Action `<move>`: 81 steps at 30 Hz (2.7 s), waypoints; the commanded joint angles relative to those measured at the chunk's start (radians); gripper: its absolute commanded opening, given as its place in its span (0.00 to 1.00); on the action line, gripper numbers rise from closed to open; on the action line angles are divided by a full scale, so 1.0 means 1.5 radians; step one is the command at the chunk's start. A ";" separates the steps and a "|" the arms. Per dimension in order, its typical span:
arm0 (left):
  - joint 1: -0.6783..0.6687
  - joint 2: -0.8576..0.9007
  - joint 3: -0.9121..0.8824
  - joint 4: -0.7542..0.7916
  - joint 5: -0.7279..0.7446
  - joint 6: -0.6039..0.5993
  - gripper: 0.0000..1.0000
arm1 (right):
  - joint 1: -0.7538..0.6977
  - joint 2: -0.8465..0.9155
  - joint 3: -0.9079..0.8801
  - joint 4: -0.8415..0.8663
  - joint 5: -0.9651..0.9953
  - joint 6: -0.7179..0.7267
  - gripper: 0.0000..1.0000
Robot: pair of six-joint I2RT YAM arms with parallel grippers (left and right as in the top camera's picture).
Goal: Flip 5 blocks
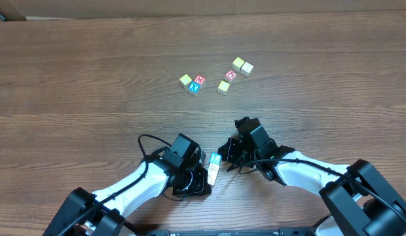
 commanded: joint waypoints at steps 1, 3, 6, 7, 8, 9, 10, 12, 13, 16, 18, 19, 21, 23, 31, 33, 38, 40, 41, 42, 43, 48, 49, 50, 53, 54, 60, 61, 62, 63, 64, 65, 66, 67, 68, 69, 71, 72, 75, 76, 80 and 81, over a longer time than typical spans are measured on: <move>-0.001 0.006 0.003 0.014 -0.008 -0.020 0.04 | 0.008 0.002 0.008 -0.003 -0.025 -0.002 0.04; -0.001 0.006 0.003 0.016 -0.007 -0.020 0.04 | 0.008 0.002 0.008 -0.003 -0.025 -0.002 0.04; -0.001 0.006 0.003 0.021 -0.008 -0.025 0.04 | 0.008 0.002 0.008 -0.003 -0.025 -0.002 0.04; -0.001 0.006 0.003 0.022 -0.008 -0.027 0.04 | 0.008 0.002 0.008 -0.003 -0.025 -0.002 0.04; -0.001 0.006 0.003 0.023 -0.008 -0.030 0.04 | 0.008 0.002 0.008 -0.003 -0.025 -0.002 0.04; -0.001 0.006 0.003 0.023 -0.008 -0.031 0.04 | 0.008 0.002 0.008 -0.003 -0.025 -0.002 0.04; -0.001 0.006 0.003 0.023 -0.008 -0.033 0.04 | 0.008 0.002 0.008 -0.003 -0.025 -0.002 0.04; -0.001 0.006 0.003 0.023 -0.008 -0.037 0.05 | 0.008 0.002 0.008 -0.003 -0.025 -0.002 0.04; -0.001 0.006 0.003 0.024 -0.008 -0.038 0.04 | 0.008 0.002 0.008 -0.003 -0.025 -0.002 0.04; -0.001 0.006 0.003 0.028 -0.008 -0.042 0.04 | 0.008 0.002 0.008 -0.003 -0.025 -0.002 0.04; -0.001 0.006 0.003 0.029 -0.008 -0.048 0.04 | 0.008 0.002 0.008 -0.003 -0.025 -0.002 0.04; -0.001 0.006 0.003 0.031 -0.008 -0.050 0.04 | 0.008 0.002 0.008 -0.003 -0.026 -0.002 0.04; -0.001 0.006 0.003 0.033 -0.008 -0.055 0.04 | 0.008 0.002 0.008 -0.003 -0.025 -0.002 0.04; -0.001 0.006 0.003 0.040 -0.008 -0.060 0.04 | 0.008 0.002 0.008 -0.003 -0.025 -0.002 0.04; -0.001 0.006 0.003 0.046 -0.013 -0.077 0.04 | 0.008 0.002 0.008 -0.003 -0.025 -0.002 0.04; -0.001 0.006 0.003 0.048 -0.013 -0.080 0.04 | 0.008 0.002 0.008 -0.003 -0.025 -0.002 0.04; -0.001 0.006 0.003 0.048 -0.012 -0.087 0.04 | 0.008 0.002 0.008 -0.003 -0.025 -0.002 0.04; -0.001 0.006 0.003 0.048 -0.012 -0.087 0.04 | 0.008 0.002 0.008 -0.003 -0.025 -0.002 0.04; -0.001 0.006 0.003 0.048 -0.012 -0.087 0.05 | 0.008 0.002 0.008 -0.003 -0.025 -0.002 0.04; -0.001 0.006 0.003 0.048 -0.012 -0.087 0.05 | 0.008 0.002 0.008 -0.003 -0.025 -0.002 0.04; -0.001 0.006 0.003 0.048 -0.012 -0.087 0.05 | 0.008 0.002 0.008 -0.003 -0.025 -0.002 0.04; -0.001 0.006 0.003 0.048 -0.006 -0.087 0.04 | 0.008 0.002 0.008 -0.003 -0.025 -0.002 0.04; -0.001 0.006 0.003 0.048 -0.006 -0.087 0.04 | 0.008 0.002 0.008 -0.003 -0.025 -0.002 0.04; -0.001 0.006 0.003 0.048 -0.005 -0.087 0.04 | 0.008 0.002 0.008 -0.003 -0.025 -0.002 0.04; -0.007 0.006 0.003 0.048 -0.006 -0.087 0.05 | 0.008 0.002 0.008 -0.003 -0.025 -0.002 0.04; -0.010 0.006 0.003 0.048 -0.007 -0.087 0.04 | 0.008 0.002 0.008 -0.003 -0.025 -0.002 0.04; -0.015 0.006 0.003 0.048 -0.008 -0.087 0.04 | 0.008 0.002 0.008 -0.003 -0.025 -0.002 0.04; -0.015 0.006 0.003 0.048 -0.008 -0.087 0.04 | 0.008 0.002 0.008 -0.003 -0.025 -0.002 0.04; -0.015 0.006 0.003 0.048 -0.011 -0.087 0.04 | 0.008 0.002 0.008 -0.004 -0.025 -0.002 0.04; -0.015 0.006 0.003 0.048 -0.013 -0.087 0.04 | 0.008 0.002 0.008 -0.005 -0.025 -0.001 0.04; -0.015 0.006 0.003 0.048 -0.013 -0.087 0.04 | 0.008 0.002 0.008 -0.006 -0.025 -0.002 0.04; -0.015 0.006 0.003 0.048 -0.013 -0.087 0.04 | 0.008 0.002 0.008 -0.006 -0.024 -0.002 0.04; -0.015 0.006 0.003 0.048 -0.013 -0.087 0.05 | 0.008 0.002 0.008 -0.006 -0.024 -0.002 0.04; -0.015 0.006 0.003 0.048 -0.013 -0.087 0.04 | 0.008 0.002 0.008 -0.007 -0.022 0.002 0.04; -0.015 0.006 0.003 0.047 -0.013 -0.087 0.04 | 0.008 0.002 0.008 -0.008 -0.017 0.006 0.04; -0.015 0.006 0.003 0.047 -0.013 -0.087 0.05 | 0.008 0.002 0.008 -0.010 -0.014 0.009 0.04; -0.015 0.006 0.003 0.047 -0.013 -0.087 0.04 | 0.008 0.002 0.008 -0.013 -0.004 0.022 0.04; -0.015 0.006 0.003 0.047 -0.013 -0.087 0.04 | 0.007 0.002 0.008 -0.013 0.002 0.026 0.04; -0.015 0.006 0.003 0.043 -0.016 -0.087 0.04 | 0.004 0.002 0.008 -0.012 0.021 0.042 0.04; -0.015 0.006 0.003 0.042 -0.016 -0.087 0.04 | 0.002 0.002 0.008 -0.011 0.024 0.047 0.04; -0.015 0.006 0.003 0.038 -0.017 -0.087 0.05 | -0.018 0.002 0.008 -0.009 0.031 0.058 0.04; -0.015 0.006 0.003 0.038 -0.017 -0.087 0.04 | -0.024 0.002 0.008 -0.009 0.031 0.061 0.04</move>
